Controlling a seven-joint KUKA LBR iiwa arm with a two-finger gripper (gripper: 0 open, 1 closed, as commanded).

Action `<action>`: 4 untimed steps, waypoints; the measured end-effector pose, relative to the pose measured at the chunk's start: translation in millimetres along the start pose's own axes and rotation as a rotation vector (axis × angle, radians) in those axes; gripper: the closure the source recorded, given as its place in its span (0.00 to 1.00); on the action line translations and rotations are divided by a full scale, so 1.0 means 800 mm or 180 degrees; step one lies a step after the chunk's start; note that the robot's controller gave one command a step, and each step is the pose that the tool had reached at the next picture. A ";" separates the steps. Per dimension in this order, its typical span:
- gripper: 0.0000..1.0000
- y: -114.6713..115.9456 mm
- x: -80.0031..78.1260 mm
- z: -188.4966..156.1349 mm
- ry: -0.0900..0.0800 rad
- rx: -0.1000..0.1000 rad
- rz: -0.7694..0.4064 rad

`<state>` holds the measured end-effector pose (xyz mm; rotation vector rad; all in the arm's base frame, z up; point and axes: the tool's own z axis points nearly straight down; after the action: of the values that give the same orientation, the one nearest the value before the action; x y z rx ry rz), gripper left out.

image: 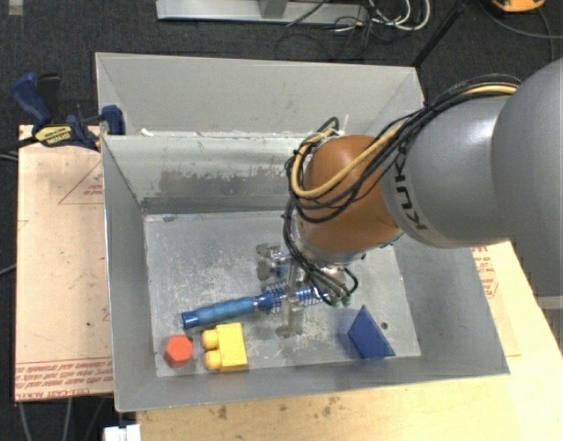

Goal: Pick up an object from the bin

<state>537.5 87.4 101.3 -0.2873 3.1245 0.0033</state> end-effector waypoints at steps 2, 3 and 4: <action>0.00 0.013 -0.016 0.042 0.0013 -0.0001 0.0130; 0.00 0.013 -0.016 0.041 0.0009 -0.0004 0.0135; 1.00 0.013 -0.017 0.041 0.0007 -0.0006 0.0135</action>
Offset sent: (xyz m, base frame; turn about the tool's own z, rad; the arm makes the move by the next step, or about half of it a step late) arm 0.0017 -0.0062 -0.0013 0.0626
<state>549.0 100.1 68.8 -0.2211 3.1322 0.0063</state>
